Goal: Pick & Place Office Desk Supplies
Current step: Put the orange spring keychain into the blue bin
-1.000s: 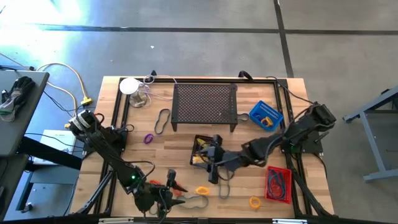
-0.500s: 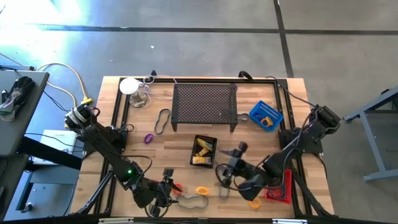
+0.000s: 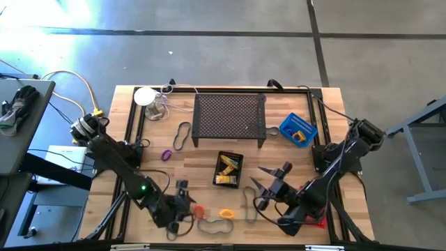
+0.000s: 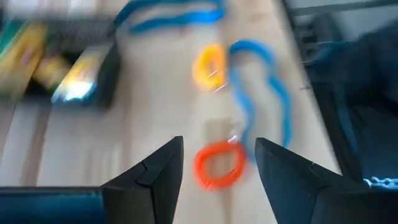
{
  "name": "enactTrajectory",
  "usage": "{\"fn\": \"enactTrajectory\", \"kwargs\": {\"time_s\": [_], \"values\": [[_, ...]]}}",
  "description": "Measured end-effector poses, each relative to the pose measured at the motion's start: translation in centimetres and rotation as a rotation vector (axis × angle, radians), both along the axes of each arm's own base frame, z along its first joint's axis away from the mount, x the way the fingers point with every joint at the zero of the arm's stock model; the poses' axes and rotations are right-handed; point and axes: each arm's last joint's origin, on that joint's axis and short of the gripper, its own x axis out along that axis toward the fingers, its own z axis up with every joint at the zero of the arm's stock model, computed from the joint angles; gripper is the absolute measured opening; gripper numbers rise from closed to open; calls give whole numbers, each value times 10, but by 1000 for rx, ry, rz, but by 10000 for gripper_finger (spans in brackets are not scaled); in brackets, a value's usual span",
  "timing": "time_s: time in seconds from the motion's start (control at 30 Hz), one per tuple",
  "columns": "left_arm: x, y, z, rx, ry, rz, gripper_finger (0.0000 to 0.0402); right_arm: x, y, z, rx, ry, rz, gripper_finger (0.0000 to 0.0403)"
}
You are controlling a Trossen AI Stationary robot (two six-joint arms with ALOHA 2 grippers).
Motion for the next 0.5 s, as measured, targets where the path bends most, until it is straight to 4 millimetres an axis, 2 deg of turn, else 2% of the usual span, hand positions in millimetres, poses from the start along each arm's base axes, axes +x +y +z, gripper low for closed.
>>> {"fn": "enactTrajectory", "kwargs": {"time_s": [0.13, 0.23, 0.33, 0.5], "values": [[-5, 22, -1, -156, 200, 180, 191, 0, 0, -1, 13, 14, 12, 197], [-6, 30, -5, -250, 337, 256, 191, 1, -1, -1, 30, 31, 21, 197], [-7, 30, -7, -278, 399, 240, 191, 3, -1, -2, 42, 42, 27, 197], [-13, 23, -8, -244, 438, 105, 191, 9, -4, -3, 99, 72, 47, 197]]}}
